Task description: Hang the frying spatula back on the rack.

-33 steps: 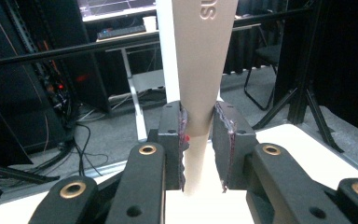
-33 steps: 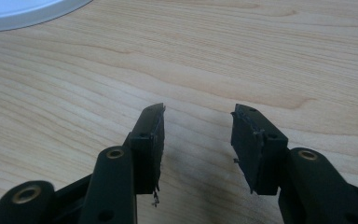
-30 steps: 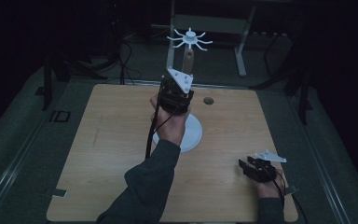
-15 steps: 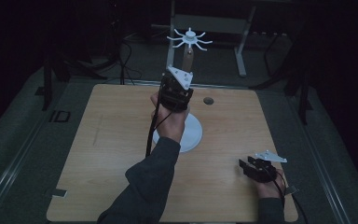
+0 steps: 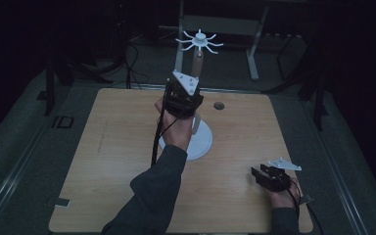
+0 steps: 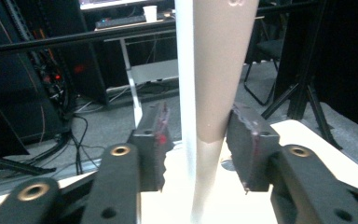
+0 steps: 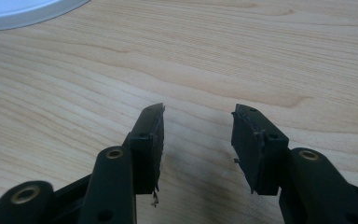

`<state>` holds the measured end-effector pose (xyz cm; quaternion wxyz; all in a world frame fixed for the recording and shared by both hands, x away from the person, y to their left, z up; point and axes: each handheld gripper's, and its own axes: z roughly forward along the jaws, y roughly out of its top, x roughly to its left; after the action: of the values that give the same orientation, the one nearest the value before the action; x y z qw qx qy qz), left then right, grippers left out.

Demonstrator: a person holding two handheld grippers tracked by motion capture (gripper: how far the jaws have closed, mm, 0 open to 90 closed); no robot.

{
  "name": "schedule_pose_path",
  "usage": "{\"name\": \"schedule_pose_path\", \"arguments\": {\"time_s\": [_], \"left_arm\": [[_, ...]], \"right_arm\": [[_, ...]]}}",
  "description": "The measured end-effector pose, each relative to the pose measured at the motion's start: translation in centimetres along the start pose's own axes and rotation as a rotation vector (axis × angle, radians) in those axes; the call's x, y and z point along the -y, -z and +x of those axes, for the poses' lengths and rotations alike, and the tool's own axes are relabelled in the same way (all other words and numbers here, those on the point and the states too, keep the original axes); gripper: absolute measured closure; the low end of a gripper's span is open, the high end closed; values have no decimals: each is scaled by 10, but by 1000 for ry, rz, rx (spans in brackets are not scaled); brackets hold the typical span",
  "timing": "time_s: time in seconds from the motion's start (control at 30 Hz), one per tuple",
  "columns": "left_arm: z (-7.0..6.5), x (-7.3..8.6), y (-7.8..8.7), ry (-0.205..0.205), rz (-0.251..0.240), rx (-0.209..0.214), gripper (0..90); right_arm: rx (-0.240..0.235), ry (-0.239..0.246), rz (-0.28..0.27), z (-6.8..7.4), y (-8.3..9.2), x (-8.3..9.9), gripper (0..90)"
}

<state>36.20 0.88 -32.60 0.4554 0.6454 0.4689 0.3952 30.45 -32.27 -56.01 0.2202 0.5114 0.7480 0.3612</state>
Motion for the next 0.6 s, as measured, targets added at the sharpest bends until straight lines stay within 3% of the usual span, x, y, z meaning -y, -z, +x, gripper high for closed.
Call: {"name": "schedule_pose_path", "arguments": {"time_s": [0.2,0.4,0.6], "left_arm": [[0,3,5,5,-24,-7,451],[-2,6,9,-2,-20,47,385],[-1,10,16,-7,-18,134,377]], "right_arm": [[2,0,1,0,0,0,532],[3,-1,1,0,0,0,532],[4,-1,2,0,0,1,532]]}}
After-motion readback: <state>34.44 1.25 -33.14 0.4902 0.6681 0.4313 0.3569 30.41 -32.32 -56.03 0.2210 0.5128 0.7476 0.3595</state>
